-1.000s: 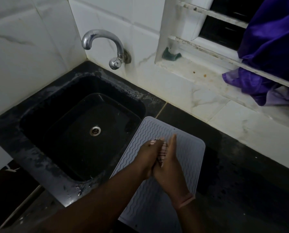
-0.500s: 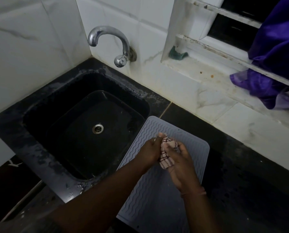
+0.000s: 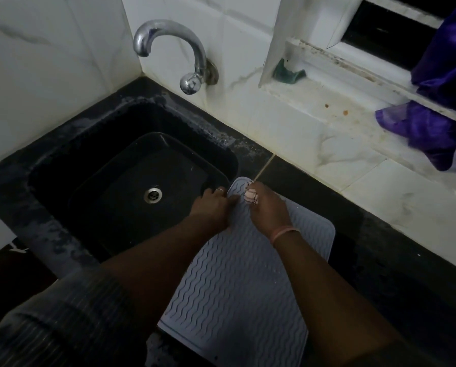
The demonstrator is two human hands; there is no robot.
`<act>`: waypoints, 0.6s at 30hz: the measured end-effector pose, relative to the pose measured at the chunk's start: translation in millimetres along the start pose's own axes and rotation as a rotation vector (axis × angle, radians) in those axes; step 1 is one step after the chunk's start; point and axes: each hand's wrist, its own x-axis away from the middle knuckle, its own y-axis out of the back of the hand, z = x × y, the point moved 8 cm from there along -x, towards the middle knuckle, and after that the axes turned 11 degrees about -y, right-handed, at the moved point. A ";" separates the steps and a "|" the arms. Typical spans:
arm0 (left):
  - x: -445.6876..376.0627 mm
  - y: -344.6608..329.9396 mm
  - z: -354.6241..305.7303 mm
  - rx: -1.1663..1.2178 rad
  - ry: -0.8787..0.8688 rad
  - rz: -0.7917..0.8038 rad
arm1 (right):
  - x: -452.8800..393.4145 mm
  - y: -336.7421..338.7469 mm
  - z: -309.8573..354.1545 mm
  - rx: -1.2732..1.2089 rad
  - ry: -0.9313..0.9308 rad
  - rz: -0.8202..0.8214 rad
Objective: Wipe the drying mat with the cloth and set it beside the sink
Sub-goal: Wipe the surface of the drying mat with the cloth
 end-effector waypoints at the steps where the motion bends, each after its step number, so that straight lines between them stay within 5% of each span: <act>1: -0.5 -1.0 2.2 -0.004 -0.001 0.010 | 3.3 -5.1 2.3 0.047 0.028 0.007; 9: -4.8 4.2 4.3 -0.087 -0.088 -0.014 | 70.4 -13.2 15.7 0.048 0.176 0.150; 13: -6.3 -1.2 5.5 -0.076 -0.134 0.106 | 100.0 -23.2 9.6 -0.007 0.180 0.219; 18: -8.3 2.8 6.5 -0.118 -0.188 0.165 | 41.0 10.5 15.6 -0.016 0.113 0.067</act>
